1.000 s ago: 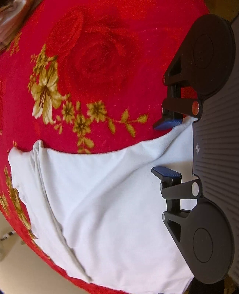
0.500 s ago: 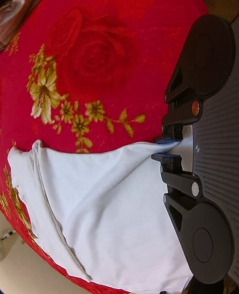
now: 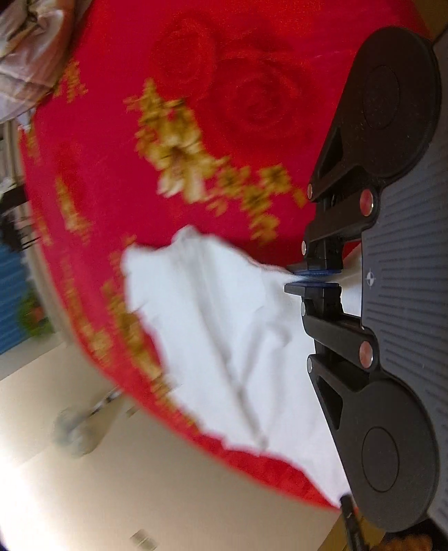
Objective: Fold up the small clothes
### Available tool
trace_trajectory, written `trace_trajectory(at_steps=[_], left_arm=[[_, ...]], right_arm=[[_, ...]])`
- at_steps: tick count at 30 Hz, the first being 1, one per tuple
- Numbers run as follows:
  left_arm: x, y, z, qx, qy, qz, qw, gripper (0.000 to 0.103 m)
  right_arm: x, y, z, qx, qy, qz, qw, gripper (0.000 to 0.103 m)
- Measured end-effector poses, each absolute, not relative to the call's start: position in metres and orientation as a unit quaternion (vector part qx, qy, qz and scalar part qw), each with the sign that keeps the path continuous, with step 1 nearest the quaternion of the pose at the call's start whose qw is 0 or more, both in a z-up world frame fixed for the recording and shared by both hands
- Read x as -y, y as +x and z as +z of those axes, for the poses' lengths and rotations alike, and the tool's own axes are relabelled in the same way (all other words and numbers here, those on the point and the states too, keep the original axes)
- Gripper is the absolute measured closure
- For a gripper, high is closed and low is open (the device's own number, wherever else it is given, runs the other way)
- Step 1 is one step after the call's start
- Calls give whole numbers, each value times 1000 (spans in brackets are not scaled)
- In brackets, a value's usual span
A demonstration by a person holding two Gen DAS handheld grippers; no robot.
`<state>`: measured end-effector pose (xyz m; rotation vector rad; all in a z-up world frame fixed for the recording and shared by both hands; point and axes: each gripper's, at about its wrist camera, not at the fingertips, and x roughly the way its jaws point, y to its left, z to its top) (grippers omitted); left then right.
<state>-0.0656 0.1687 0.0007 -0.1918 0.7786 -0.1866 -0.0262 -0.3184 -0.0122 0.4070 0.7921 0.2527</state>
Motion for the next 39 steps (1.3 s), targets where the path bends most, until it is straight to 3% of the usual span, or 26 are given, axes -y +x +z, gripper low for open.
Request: trace_trajectory(at_steps=[9,13,18,26,28,33,36,39], left_arm=[[-199,-138,81,-322,-137,-156,924,100],[-212,-138,85,-333,-155,-145,919,100],[-221,-56,51,-369,-169,-120,906,100],[-254,123,-28,-442,-214,-72,868,98],[-267,127,-39,-438,-230,-54,867,83],[-267,113,-51,-471,-233,-89,846,62],[-261,114,-55,-478,-220,-104,844,60],[-259,114,-52,-470,-225,-105,847,60]], right_arm=[[352,-100,53,-296,243,159,910,100],[370,-123,61,-279,275,152,907,100],[369,-69,38,-314,280,137,897,100],[351,127,-36,-419,247,80,870,97],[353,145,-47,-419,230,35,878,92],[367,136,-64,-432,259,65,861,89],[362,129,-70,-441,225,80,865,67],[359,129,-79,-460,221,85,856,64]])
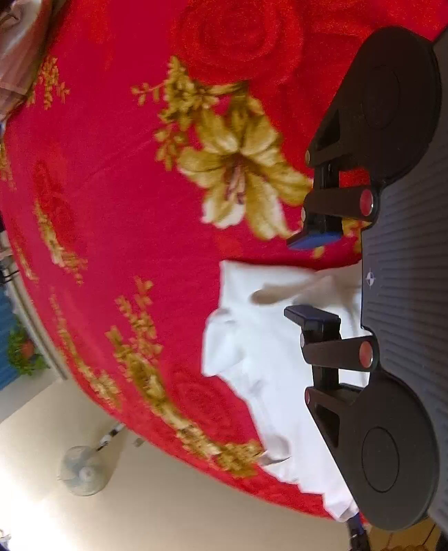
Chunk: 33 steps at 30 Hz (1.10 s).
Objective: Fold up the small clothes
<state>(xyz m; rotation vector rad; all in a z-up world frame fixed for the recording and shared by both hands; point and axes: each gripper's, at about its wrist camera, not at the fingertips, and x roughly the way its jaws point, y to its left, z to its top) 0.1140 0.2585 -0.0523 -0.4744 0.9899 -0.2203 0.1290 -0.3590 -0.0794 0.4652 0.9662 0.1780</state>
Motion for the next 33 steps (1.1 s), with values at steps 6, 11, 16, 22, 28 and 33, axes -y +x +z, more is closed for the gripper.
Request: trace_trajectory(at_steps=[6,11,16,22,28,33], left_arm=[[-248,125,-53,-477,-192,-92,853,99],[-258,138,-35,-428,-227,-97,870,99],[-280,155,-28,-353,-324,-51,876,97],[-276,159,-25,-369,-288,-56,882,70],[-263,174,-53,-463,-195,-22,865,68],[-255,186,-62,-470,-178,-28,864,65]], right_arm=[[348,128,-82,-474,200,111,850,75],[348,139,-64,-433,213,124,867,94],[360,169,-59,-358,316,88,874,92],[359,180,-49,-332,311,62,888,87],[346,185,-53,-411,173,97,890,68],[338,187,-56,-440,88,115,886,68]])
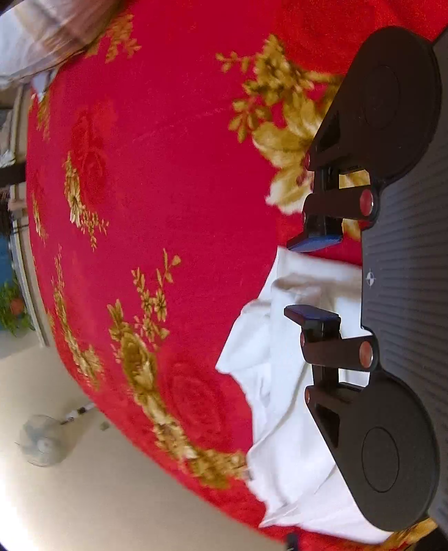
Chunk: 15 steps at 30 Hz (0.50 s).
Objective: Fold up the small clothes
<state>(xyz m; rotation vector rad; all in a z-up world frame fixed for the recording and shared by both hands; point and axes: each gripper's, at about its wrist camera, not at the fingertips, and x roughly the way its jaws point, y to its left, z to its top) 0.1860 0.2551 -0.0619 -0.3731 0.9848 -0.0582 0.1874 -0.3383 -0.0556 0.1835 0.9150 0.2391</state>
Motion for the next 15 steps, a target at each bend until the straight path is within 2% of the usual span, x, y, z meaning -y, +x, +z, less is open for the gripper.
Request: trace_trajectory(at_steps=[10,11,12,13,15], left_arm=[[-237,215,-72,-475,-156,-40,865,64],[-235,218,-72,-473,-154,-44,866,67],[-234,220,-73,-468,-152,-48,869,92],[-233,222,-71,-462,-149,-50,873,96],[-235,223,-65,-439,-158,-44,883,96]], right_arm=[[335,190,-65,-471,-2,195,860,67],[334,190,-67,-473,-9,198,858,67],[333,190,-69,-474,-14,203,857,67],[332,190,-70,-471,-18,205,858,67],[328,195,-71,-460,-21,199,865,67]])
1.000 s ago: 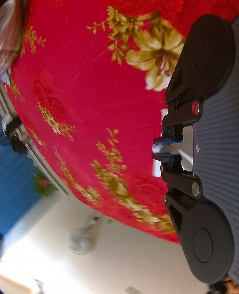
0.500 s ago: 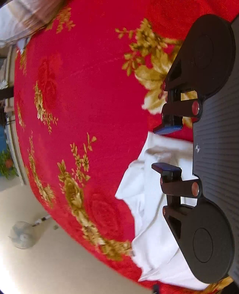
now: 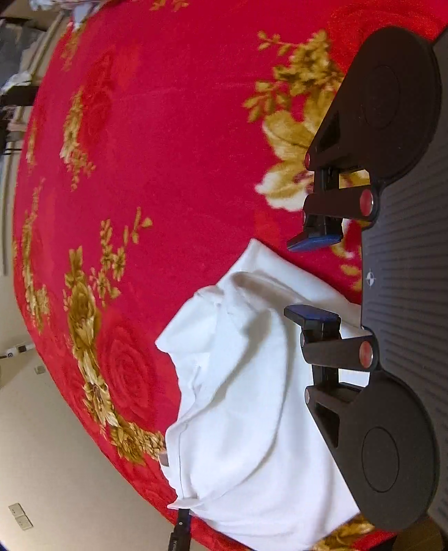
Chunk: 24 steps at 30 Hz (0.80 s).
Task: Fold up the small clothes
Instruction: 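Lay the folded shirt down and open both grippers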
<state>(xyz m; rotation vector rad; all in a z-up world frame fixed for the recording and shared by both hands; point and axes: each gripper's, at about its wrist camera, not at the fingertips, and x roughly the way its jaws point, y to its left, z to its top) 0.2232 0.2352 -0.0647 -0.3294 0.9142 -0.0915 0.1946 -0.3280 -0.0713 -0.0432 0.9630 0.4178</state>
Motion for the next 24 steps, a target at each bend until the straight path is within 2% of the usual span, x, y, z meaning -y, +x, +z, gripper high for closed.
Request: trace_trajectory(at_steps=[4,11,12,13,14,17,20,22,24], left_arm=[[-242,224,-57,-412,-186,-34,891,97],[-238,228,-66,-444,-177,-41,877,94],[-237,229,-67,-444,-172,-39,878,94],[-237,229,-68,-444,-168,-40,879,94],[-237,229,-68,-443,-168,-41,880,95],[-240,227,-59,-416,-170,-37,892,98],[-243,222,-47,-375,-174,-31,910,98],[-239,223,-48,-372,-149,-8,916,98],[-238,227,-55,-391,-142,3,909,95]], right_arm=[[316,209,-76,-436,-18,182,881,67],[304,232,-87,-409,21,138,902,67],[303,234,-88,-409,27,136,902,74],[303,236,-89,-408,32,133,903,91],[302,238,-90,-407,38,134,903,96],[303,239,-82,-386,60,136,910,97],[308,236,-61,-331,101,134,929,98],[310,235,-50,-294,120,119,941,98],[308,242,-54,-298,110,76,945,98]])
